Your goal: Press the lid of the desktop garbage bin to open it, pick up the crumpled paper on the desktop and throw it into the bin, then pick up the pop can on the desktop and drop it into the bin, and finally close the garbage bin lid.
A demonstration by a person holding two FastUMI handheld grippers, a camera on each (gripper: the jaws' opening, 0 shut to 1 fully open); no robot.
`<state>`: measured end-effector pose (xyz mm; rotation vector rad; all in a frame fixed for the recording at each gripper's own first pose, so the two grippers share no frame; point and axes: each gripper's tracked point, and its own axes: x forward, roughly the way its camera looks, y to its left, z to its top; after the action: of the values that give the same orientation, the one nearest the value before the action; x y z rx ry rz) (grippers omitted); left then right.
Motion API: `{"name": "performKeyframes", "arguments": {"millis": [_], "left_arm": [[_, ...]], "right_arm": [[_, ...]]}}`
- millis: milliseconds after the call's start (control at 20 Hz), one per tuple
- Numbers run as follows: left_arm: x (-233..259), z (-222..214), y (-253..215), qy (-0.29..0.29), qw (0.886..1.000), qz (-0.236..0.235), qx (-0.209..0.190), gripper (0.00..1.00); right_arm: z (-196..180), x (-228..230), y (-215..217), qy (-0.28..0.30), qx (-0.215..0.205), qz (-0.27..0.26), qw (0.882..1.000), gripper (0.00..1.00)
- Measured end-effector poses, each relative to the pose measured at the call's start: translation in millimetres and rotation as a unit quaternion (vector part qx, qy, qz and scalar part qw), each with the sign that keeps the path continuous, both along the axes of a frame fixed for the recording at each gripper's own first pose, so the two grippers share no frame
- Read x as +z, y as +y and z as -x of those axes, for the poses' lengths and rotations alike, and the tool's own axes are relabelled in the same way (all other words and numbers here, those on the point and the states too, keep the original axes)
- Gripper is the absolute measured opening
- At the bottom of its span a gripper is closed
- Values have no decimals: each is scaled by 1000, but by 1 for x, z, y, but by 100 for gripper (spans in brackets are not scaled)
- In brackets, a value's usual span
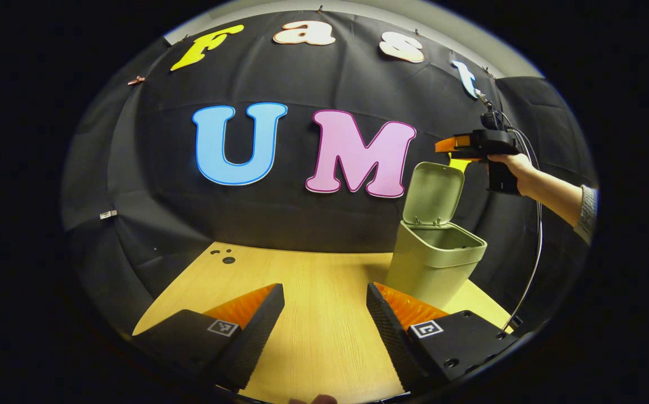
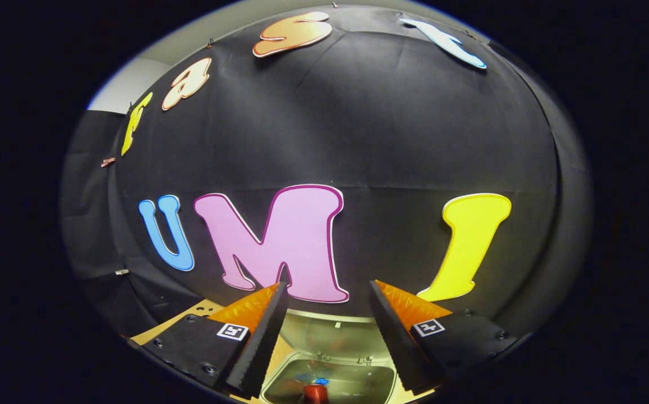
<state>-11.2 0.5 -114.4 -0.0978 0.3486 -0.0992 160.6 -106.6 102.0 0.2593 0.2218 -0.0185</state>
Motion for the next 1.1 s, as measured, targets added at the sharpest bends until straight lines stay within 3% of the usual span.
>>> {"name": "performKeyframes", "arguments": {"millis": [350, 600, 1100], "left_arm": [[-2, -3, 6, 4, 1000, 1, 9, 95], [-5, -2, 8, 6, 1000, 3, 8, 95], [-7, -2, 9, 8, 1000, 7, -1, 95]], "right_arm": [[-26, -19, 1, 32, 3, -9, 999, 90], [-22, -34, 3, 62, 13, -12, 998, 91], [35, -43, 17, 72, 28, 2, 997, 92]]}}
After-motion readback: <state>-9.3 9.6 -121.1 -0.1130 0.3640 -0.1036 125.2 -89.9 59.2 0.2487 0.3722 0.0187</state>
